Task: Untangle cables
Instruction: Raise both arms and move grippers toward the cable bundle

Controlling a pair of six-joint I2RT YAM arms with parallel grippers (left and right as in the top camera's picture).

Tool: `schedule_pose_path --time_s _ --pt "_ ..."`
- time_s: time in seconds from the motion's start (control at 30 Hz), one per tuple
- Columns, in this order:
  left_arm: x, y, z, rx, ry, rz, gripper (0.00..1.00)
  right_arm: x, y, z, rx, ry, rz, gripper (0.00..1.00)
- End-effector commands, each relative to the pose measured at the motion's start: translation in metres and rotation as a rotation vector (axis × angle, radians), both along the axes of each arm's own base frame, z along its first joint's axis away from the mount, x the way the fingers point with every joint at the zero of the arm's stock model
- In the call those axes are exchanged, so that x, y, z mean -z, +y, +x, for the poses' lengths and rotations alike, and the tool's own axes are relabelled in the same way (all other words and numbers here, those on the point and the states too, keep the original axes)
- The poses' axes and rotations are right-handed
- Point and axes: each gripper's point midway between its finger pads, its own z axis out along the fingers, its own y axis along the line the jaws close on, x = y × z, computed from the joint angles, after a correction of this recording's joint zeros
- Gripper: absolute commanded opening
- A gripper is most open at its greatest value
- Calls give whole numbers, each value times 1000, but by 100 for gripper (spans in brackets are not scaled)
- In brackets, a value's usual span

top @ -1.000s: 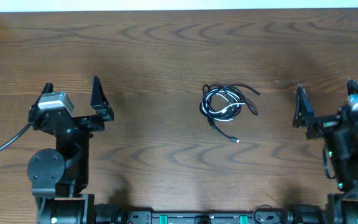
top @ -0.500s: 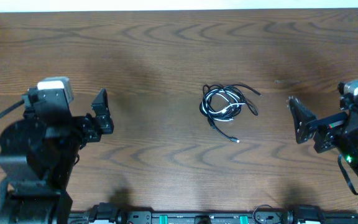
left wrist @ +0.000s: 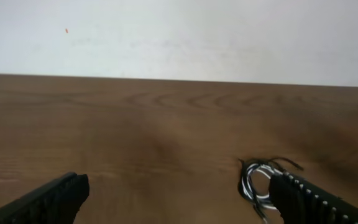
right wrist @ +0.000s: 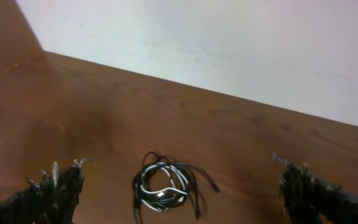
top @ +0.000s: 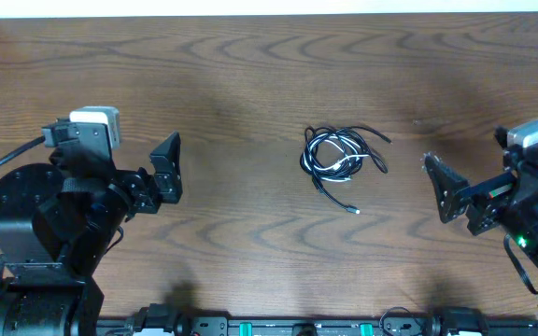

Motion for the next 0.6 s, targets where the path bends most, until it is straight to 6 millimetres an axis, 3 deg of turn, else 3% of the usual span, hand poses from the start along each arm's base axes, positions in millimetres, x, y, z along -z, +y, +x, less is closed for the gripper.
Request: schedule_pose_path --time_s 0.0,0.13,0.37,0.5,0.57 --pt "-5 -6 -5 33 -1 -24 98 -8 2 -2 -17 -29 -6 99" --pt "-6 -7 -5 39 -4 -26 98 -8 1 -1 -12 -28 -7 99" --pt "-1 -10 -8 55 15 -32 98 -13 24 -12 -148 -30 53 99" --pt "-2 -7 -2 49 6 5 98 -11 14 -6 -90 -30 31 99" --pt "10 8 5 -31 53 44 98 -5 4 1 -24 -9 9 99"
